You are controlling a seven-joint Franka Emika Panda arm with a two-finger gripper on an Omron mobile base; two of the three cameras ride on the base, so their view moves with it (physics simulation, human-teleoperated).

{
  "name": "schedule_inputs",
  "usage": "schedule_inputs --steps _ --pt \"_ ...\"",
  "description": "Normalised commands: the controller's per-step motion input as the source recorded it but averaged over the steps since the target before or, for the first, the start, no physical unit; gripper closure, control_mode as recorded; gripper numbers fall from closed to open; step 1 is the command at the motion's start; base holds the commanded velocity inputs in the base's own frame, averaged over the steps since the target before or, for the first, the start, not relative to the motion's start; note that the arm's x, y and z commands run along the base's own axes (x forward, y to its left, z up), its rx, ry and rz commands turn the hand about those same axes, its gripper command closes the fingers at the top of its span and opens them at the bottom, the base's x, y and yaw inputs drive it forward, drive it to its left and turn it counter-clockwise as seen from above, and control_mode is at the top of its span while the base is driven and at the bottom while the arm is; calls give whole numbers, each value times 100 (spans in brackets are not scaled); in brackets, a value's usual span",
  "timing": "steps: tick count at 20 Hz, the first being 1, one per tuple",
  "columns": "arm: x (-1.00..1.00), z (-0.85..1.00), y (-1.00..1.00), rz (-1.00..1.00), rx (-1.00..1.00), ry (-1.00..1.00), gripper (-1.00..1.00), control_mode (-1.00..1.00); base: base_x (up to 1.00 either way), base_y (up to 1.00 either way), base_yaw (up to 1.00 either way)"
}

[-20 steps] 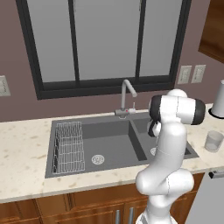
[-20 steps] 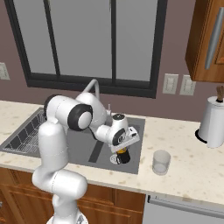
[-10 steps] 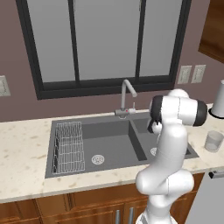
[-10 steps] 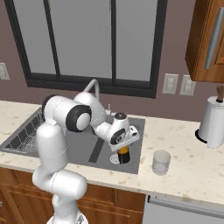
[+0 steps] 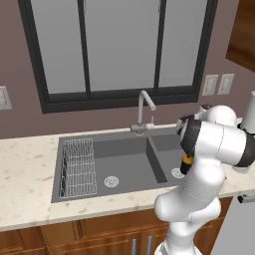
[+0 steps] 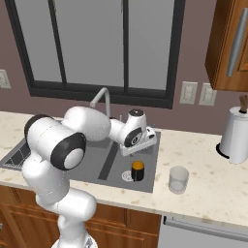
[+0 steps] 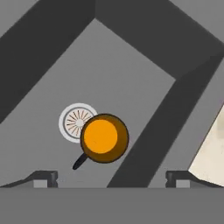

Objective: Move any existing items from the left basin to the right basin for drying. Then move the glass cup from the counter to the left basin of the sink for washing.

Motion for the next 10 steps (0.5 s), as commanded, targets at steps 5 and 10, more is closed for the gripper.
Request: schedule_inputs --steps 5,10 --pt "-23 100 0 -20 0 16 -100 -100 0 0 0" --pt "-43 76 -4 -28 1 16 -100 -100 0 0 0"
